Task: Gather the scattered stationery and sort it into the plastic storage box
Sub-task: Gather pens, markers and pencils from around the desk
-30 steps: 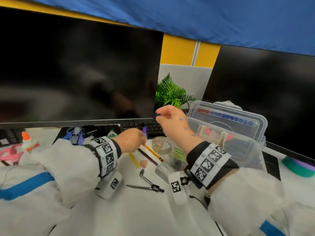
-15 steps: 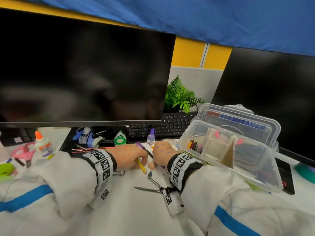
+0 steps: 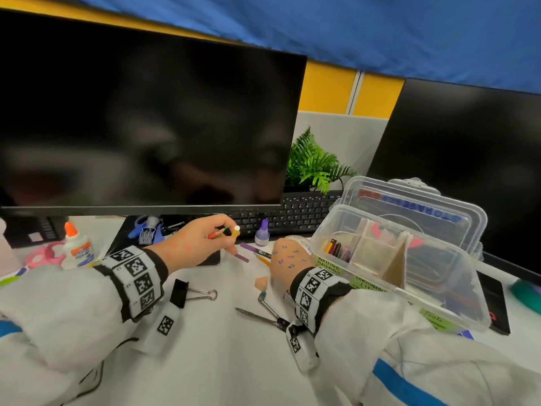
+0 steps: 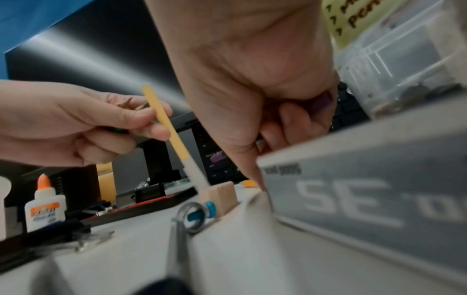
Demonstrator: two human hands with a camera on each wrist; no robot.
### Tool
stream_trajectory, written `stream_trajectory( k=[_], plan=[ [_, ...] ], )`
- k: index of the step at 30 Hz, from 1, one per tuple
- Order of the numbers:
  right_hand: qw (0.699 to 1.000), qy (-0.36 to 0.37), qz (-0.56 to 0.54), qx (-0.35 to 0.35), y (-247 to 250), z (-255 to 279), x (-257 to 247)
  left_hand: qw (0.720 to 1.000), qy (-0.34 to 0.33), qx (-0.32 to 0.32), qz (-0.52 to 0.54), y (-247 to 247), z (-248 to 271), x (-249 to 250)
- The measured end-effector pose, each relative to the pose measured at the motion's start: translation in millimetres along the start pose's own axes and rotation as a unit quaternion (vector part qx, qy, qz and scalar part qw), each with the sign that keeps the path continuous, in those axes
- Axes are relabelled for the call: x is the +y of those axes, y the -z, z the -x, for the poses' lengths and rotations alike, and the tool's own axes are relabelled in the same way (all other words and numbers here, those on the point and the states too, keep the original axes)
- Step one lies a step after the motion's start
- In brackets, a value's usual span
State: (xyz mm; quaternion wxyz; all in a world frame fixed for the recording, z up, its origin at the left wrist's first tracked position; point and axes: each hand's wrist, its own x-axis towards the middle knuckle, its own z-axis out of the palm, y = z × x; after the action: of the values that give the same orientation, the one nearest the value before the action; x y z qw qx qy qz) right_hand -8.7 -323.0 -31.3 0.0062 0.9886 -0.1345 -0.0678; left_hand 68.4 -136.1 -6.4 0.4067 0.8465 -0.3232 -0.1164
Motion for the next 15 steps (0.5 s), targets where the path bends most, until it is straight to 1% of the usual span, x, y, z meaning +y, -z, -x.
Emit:
stream_trajectory(
  k=[2, 4, 6, 7, 8, 9, 10, 11, 13, 14, 15],
  plan=[
    [0.999, -0.015, -0.026, -0.012, 1.6, 2.1, 0.1, 0.999, 0.000, 0.010, 0.042, -1.6, 1.9, 4.2],
    [0.996, -0.012, -0.074, -0.049, 7.7, 7.6, 0.0, 0.997, -0.004, 0.016, 0.079, -2.3, 5.1, 9.7],
    [0.984, -0.009, -0.162, -0.077, 14.6, 11.2, -1.7, 0.994, 0.002, 0.007, 0.105, -2.2, 9.1, 17.3],
    [0.973, -0.023, -0.218, -0.067, 17.6, 9.2, -2.0, 0.993, 0.012, 0.000, 0.114, -1.8, 11.1, 21.1],
    [0.953, -0.058, -0.292, -0.053, 19.7, 7.9, -3.5, 0.992, 0.020, -0.009, 0.127, -0.9, 12.6, 22.7],
    [0.922, -0.099, -0.373, -0.040, 20.7, 7.7, -4.6, 0.989, 0.023, -0.022, 0.143, 0.0, 15.1, 25.3],
    [0.883, -0.133, -0.448, -0.041, 21.7, 8.4, -5.7, 0.985, 0.021, -0.039, 0.167, 0.1, 17.2, 28.2],
    [0.838, -0.157, -0.520, -0.051, 21.6, 10.3, -4.0, 0.979, 0.017, -0.056, 0.195, -0.5, 19.0, 31.4],
    [0.731, -0.171, -0.653, -0.098, 24.2, 23.9, 0.8, 0.970, 0.016, -0.070, 0.231, -3.7, 20.6, 37.4],
    [0.681, -0.166, -0.703, -0.121, 27.1, 32.0, 3.5, 0.971, 0.016, -0.069, 0.227, -6.0, 22.0, 42.2],
    [0.645, -0.154, -0.736, -0.136, 28.8, 37.3, 5.2, 0.975, 0.011, -0.065, 0.211, -9.4, 22.6, 46.1]
  ],
)
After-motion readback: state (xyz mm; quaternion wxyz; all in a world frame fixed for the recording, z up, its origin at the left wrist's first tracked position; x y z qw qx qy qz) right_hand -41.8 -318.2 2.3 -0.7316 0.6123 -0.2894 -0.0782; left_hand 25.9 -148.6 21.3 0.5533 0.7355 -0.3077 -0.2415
